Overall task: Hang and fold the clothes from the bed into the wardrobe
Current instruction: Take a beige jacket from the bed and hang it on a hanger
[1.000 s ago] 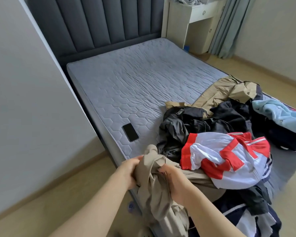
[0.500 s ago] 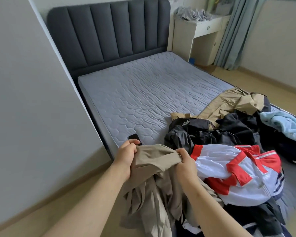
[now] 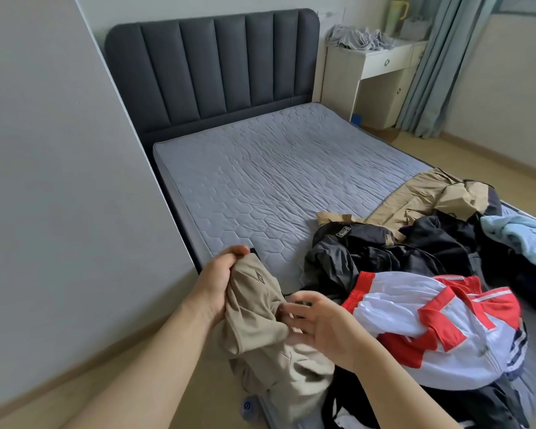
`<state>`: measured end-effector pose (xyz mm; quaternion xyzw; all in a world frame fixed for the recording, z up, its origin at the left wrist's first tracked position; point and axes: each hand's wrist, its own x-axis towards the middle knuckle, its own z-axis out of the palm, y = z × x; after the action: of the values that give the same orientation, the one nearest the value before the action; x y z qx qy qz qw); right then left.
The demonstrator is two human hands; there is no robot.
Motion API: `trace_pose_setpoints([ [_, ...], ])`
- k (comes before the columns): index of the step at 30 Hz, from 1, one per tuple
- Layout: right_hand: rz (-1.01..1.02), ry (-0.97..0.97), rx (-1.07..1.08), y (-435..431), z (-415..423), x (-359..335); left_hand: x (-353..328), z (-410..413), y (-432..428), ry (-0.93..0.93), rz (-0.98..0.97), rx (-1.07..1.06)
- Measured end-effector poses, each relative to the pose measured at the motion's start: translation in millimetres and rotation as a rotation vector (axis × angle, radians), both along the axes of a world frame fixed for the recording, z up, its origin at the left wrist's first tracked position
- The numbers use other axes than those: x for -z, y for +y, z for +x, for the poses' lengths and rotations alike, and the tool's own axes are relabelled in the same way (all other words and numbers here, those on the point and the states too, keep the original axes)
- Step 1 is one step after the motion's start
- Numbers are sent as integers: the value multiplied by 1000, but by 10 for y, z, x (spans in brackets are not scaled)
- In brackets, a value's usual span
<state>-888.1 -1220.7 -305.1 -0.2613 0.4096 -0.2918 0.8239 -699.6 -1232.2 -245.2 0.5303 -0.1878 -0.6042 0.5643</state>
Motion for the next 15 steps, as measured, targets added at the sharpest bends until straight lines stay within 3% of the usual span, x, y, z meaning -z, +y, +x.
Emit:
trace_pose_setpoints([
  [3,83,298,164,-40,50,96,-169,25,65,37,-100,71],
  [4,124,315,165,-43,96,88,-216,30,89,58,-127,89],
  [7,264,153,127,-68,234,16,-310,32,123,75,-158,118],
  [9,252,80,41,-82,289,-25,-331,30,117,44,-153,103],
  [12,73,157,-108,-93,279,-12,-333,76,110,17,-134,60],
  [15,39,241,-41,-98,205,23,-303,167,52,-145,-78,-7],
])
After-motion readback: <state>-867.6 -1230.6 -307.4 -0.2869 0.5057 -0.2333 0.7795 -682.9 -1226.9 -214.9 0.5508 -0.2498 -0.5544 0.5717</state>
